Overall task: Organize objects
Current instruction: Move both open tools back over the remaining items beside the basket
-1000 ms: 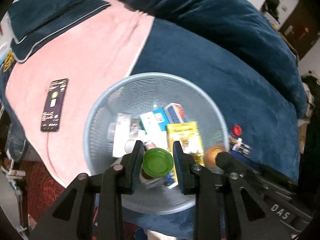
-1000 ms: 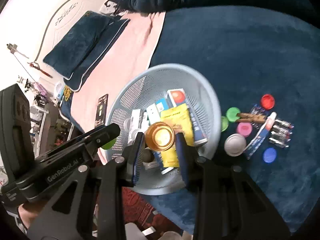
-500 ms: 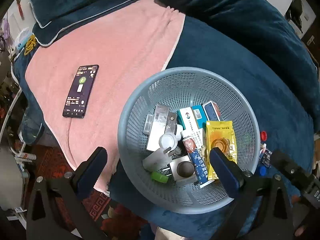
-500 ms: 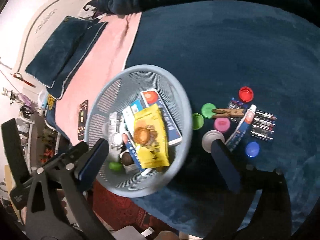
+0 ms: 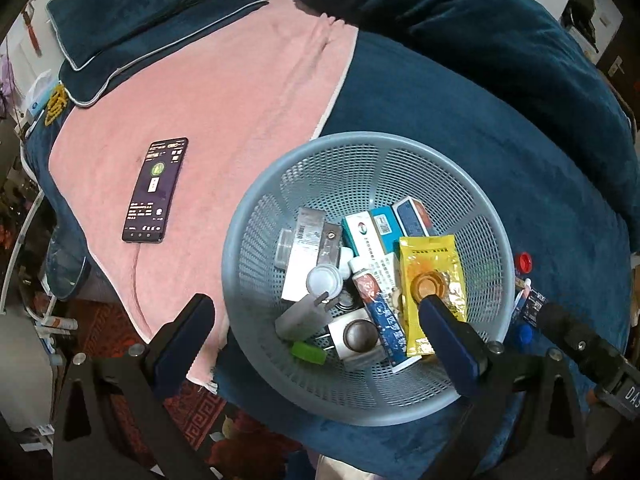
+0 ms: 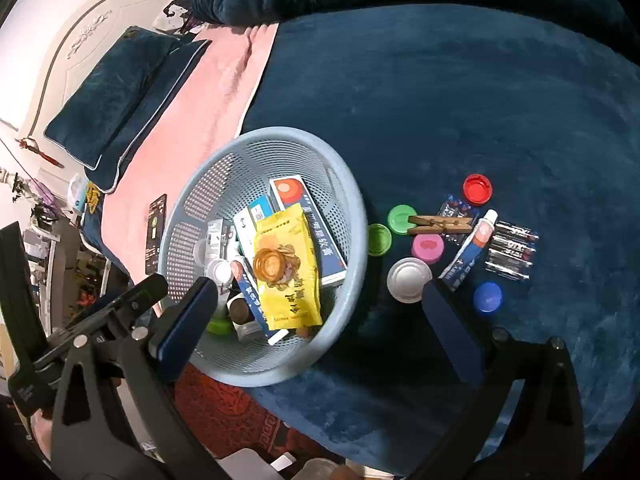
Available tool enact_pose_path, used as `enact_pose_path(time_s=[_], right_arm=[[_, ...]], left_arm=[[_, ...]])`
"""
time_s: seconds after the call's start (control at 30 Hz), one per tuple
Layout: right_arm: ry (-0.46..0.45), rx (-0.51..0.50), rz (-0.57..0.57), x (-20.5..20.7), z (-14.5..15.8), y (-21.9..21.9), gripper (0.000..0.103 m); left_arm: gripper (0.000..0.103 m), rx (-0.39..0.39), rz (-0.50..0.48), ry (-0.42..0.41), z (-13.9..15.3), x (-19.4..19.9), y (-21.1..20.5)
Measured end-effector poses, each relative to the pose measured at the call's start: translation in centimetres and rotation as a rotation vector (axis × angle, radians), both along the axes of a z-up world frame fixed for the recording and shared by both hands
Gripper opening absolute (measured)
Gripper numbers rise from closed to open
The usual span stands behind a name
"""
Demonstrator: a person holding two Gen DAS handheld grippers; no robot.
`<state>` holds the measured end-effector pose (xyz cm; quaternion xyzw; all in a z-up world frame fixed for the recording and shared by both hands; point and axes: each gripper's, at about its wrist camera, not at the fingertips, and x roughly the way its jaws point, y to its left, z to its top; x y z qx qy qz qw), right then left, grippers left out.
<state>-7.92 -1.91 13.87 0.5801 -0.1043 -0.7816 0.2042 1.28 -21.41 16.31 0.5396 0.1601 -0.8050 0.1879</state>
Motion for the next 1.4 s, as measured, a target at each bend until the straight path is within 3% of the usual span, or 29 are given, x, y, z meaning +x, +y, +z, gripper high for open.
enact_pose_path(time_s=[1.4], right_arm=[[-0.013, 0.031, -0.108, 0.4, 0.1, 9.4, 0.103]], left_arm=[[0.102, -0.024, -0.204, -0.017, 0.0, -4.0, 10.9]])
